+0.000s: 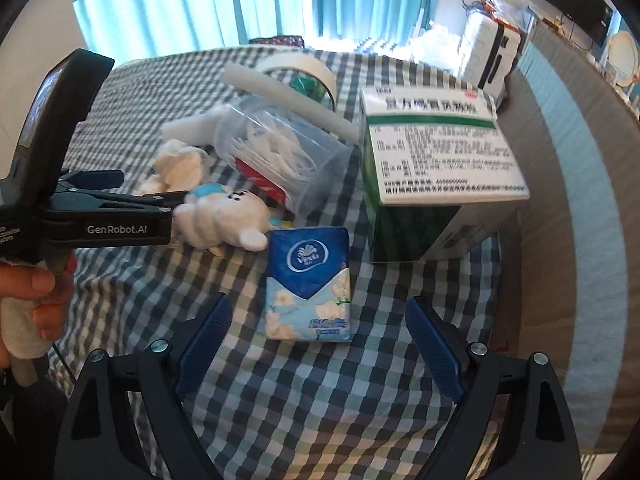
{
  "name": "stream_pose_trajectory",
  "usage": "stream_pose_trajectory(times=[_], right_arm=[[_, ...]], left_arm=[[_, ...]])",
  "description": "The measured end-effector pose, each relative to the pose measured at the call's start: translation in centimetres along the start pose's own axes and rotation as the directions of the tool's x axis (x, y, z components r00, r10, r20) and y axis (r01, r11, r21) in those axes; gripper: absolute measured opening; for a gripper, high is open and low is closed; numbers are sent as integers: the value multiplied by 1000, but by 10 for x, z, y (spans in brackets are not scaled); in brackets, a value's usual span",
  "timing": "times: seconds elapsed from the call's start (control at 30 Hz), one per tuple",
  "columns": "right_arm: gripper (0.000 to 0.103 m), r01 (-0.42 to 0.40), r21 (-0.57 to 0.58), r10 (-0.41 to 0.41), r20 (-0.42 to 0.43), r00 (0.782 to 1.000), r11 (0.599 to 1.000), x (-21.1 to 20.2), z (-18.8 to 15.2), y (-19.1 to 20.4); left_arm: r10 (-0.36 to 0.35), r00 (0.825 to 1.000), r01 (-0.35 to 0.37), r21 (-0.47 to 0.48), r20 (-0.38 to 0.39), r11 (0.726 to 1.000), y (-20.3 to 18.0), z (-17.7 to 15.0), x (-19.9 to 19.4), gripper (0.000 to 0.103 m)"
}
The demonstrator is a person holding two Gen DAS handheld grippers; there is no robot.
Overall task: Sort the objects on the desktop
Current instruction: 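Grasp the blue Vinda tissue pack with the right gripper while the left grasps the white cloth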
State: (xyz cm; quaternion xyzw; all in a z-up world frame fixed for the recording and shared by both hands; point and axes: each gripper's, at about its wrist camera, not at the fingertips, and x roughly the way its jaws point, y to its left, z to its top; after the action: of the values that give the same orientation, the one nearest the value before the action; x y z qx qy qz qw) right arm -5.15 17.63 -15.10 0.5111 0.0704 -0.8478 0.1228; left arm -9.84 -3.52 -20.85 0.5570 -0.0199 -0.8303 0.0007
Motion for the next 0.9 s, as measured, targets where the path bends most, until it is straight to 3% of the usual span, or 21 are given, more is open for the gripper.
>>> stream_pose_trajectory(times=[0.23, 0.5, 0.57, 0.63, 0.7, 0.77, 0.8, 0.83, 0.9], right_arm=[[89, 3, 38, -1, -51, 999, 999, 25, -3, -6], [89, 81, -11, -82, -66, 995, 997, 42, -9, 6], [89, 90, -28, -92, -64, 994, 996, 43, -10, 8], [90, 77, -12, -77, -66, 995, 997, 43, -11, 5], [90, 65, 5, -64, -66, 996, 998, 43, -11, 2], [90, 66, 5, -66, -64, 996, 998, 43, -11, 1], [90, 71, 0, -70, -62, 996, 998, 42, -12, 2], [85, 77, -7, -77, -63, 995, 997, 42, -12, 3], [61, 70, -15, -70, -62, 996, 997, 36, -13, 9]], left_arm=[[-12, 1000, 11, -33, -13, 999, 1, -5, 15, 103], [-14, 1000, 14, -30, 3, 999, 0, -12, 15, 100], [-19, 1000, 19, -10, 12, 1000, -1, -13, 11, 92], [-39, 999, 38, 13, 18, 999, -9, -12, 4, 71], [-51, 999, 51, 28, 19, 998, -11, -11, -7, 59], [-57, 998, 56, 35, 24, 998, -13, -11, -13, 40], [-55, 998, 54, 34, 29, 998, -14, -11, -17, 24], [-55, 998, 54, 32, 34, 998, -13, -11, -20, 14], [-78, 996, 77, 17, 34, 997, -5, -7, -24, 11]])
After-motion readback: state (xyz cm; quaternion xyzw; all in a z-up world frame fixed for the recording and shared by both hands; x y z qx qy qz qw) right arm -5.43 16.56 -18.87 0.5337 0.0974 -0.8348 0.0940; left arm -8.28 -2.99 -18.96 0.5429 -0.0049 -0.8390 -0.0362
